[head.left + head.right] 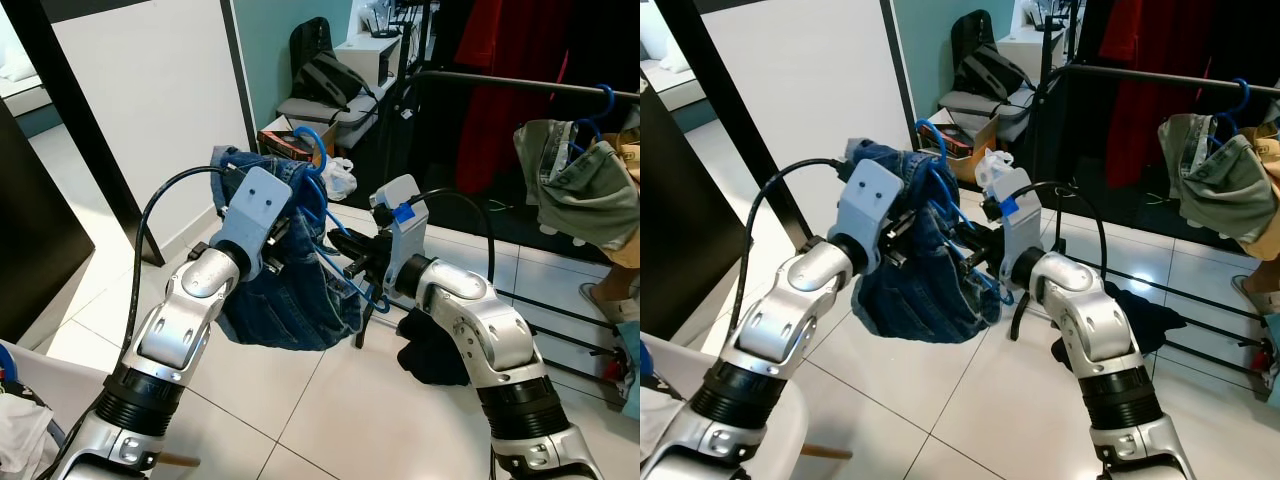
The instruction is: Hang hanger
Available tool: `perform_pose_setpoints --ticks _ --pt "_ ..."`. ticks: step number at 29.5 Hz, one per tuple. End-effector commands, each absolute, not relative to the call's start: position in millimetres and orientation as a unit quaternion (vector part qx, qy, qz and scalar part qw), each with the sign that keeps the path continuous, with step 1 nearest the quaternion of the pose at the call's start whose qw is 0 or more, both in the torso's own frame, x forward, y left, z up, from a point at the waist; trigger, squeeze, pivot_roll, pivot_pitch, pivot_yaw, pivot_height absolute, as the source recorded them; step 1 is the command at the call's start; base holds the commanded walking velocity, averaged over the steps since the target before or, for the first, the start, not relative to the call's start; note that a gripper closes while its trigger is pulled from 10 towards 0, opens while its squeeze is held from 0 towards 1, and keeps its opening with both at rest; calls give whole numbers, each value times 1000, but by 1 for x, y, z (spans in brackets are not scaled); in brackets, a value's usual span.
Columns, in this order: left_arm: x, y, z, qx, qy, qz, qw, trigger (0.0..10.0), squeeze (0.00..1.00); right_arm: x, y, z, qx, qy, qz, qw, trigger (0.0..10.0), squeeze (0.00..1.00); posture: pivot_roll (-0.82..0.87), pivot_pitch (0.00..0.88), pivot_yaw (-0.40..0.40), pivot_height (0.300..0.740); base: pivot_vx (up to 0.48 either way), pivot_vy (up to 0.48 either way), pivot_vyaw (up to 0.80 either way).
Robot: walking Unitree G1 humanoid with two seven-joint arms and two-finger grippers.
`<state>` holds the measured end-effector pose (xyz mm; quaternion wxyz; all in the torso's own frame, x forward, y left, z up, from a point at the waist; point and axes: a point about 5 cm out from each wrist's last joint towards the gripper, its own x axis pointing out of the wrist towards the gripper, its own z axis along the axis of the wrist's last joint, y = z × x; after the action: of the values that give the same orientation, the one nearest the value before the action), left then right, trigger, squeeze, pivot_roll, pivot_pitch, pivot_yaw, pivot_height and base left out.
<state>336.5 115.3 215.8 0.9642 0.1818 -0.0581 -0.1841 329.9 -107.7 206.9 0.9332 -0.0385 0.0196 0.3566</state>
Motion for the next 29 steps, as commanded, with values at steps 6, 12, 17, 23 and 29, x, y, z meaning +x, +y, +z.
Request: perform_pose_setpoints --ticks 6,12,17,23,29 --pt "335 123 226 172 -71 -192 964 10000 1000 327 -106 222 -31 -20 371 928 10000 0 -52 0 67 740 0 0 0" --pt "314 139 270 147 -142 -311 928 10000 1000 322 -120 224 -47 -30 398 916 10000 0 -49 0 67 740 0 0 0" --pt "303 149 284 158 -157 -354 908 10000 1000 320 -130 224 -56 -32 408 911 10000 0 -46 0 63 740 0 0 0" --pt "278 176 311 247 -168 -452 841 10000 1000 300 -155 226 -85 -18 499 862 10000 0 -37 0 61 740 0 0 0" --pt "283 174 319 335 -149 -497 787 10000 0 282 -163 232 -98 -5 587 803 10000 0 -40 0 74 740 0 0 0"
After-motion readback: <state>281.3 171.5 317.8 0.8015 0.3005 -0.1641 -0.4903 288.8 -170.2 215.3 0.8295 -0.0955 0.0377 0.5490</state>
